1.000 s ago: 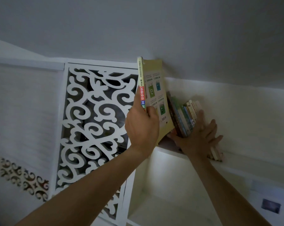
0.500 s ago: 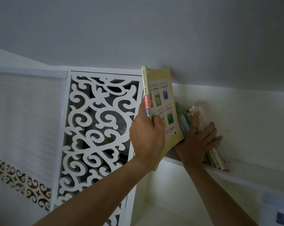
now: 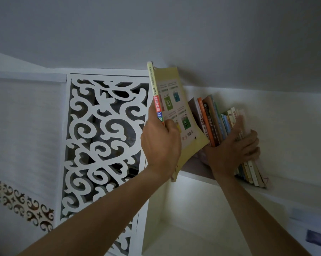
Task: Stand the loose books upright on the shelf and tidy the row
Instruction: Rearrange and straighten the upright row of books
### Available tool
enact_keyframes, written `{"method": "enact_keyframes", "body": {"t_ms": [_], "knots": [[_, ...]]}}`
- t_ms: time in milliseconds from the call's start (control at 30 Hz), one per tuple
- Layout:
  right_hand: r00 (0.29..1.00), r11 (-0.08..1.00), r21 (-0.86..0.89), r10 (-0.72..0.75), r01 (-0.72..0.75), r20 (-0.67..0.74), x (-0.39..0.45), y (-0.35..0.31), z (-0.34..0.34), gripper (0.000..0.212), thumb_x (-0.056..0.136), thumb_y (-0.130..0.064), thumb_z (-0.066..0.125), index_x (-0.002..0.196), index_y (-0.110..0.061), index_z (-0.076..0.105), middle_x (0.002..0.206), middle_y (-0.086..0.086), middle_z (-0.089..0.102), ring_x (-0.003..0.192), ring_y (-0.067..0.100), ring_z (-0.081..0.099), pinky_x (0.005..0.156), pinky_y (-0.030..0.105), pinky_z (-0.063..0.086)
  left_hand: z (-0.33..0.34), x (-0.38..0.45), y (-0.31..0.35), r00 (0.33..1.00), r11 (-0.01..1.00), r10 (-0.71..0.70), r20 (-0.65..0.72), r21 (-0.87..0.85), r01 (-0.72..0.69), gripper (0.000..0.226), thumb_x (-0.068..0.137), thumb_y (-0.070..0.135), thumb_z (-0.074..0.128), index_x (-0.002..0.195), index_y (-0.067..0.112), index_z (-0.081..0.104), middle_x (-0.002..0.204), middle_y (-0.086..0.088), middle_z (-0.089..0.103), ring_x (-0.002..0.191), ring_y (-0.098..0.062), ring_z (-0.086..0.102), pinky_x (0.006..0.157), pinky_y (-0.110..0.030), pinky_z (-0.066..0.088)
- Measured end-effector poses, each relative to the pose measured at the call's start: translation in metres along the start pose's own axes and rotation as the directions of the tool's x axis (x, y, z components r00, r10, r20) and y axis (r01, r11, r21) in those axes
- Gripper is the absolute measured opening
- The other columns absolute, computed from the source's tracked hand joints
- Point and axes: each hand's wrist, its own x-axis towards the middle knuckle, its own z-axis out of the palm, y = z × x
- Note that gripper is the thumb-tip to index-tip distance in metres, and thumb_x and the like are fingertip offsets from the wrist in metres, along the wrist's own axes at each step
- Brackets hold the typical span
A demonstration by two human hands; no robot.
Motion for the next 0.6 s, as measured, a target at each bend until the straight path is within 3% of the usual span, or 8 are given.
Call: {"method": "enact_keyframes", "body": {"t_ms": [167, 333, 467, 600], "knots": [[1.0, 1.0, 0.016, -0.002, 0.001, 0.026, 0.005, 0.01, -0.003, 0.128, 0.062, -0.1, 0.042, 0.16, -0.021, 0.021, 0.152, 0.029, 0.029, 0.14, 0.046, 0.027, 0.114, 0.061, 0.019, 0.004, 0.009, 0.001, 0.998, 0.995, 0.049, 0.035, 0.086, -0.052, 0.046, 0.096, 0.006, 0.045, 0.139, 0.024, 0.048, 0.112, 0.015, 0.065, 0.089, -0.014, 0.071, 0.066, -0.038, 0.064], [0.999, 1.0, 0.027, -0.006, 0.005, 0.045, 0.002, 0.009, -0.004, 0.122, 0.061, -0.089, 0.046, 0.16, -0.022, 0.02, 0.153, 0.029, 0.027, 0.141, 0.048, 0.026, 0.114, 0.061, 0.019, 0.008, 0.019, -0.011, 0.994, 0.96, 0.068, 0.082, 0.266, -0.088, 0.056, 0.097, 0.008, 0.046, 0.151, 0.021, 0.038, 0.128, -0.002, 0.068, 0.102, -0.026, 0.071, 0.076, -0.047, 0.063], [0.999, 0.999, 0.021, -0.029, 0.028, 0.028, -0.003, 0.007, -0.004, 0.119, 0.065, -0.089, 0.047, 0.159, -0.021, 0.023, 0.152, 0.028, 0.03, 0.14, 0.047, 0.027, 0.114, 0.059, 0.019, 0.025, 0.01, -0.02, 0.99, 0.982, 0.091, 0.109, 0.153, -0.108, 0.05, 0.099, 0.007, 0.046, 0.147, 0.018, 0.043, 0.127, -0.001, 0.07, 0.099, -0.024, 0.073, 0.077, -0.043, 0.064], [0.999, 0.998, 0.024, -0.05, 0.049, 0.023, -0.006, 0.005, 0.001, 0.125, 0.058, -0.083, 0.064, 0.158, -0.02, 0.024, 0.151, 0.028, 0.03, 0.14, 0.046, 0.027, 0.114, 0.06, 0.019, 0.064, 0.003, -0.038, 0.982, 0.994, 0.1, 0.162, 0.027, -0.105, 0.045, 0.104, 0.013, 0.049, 0.149, 0.019, 0.045, 0.121, 0.0, 0.071, 0.097, -0.016, 0.074, 0.077, -0.038, 0.066]]}}
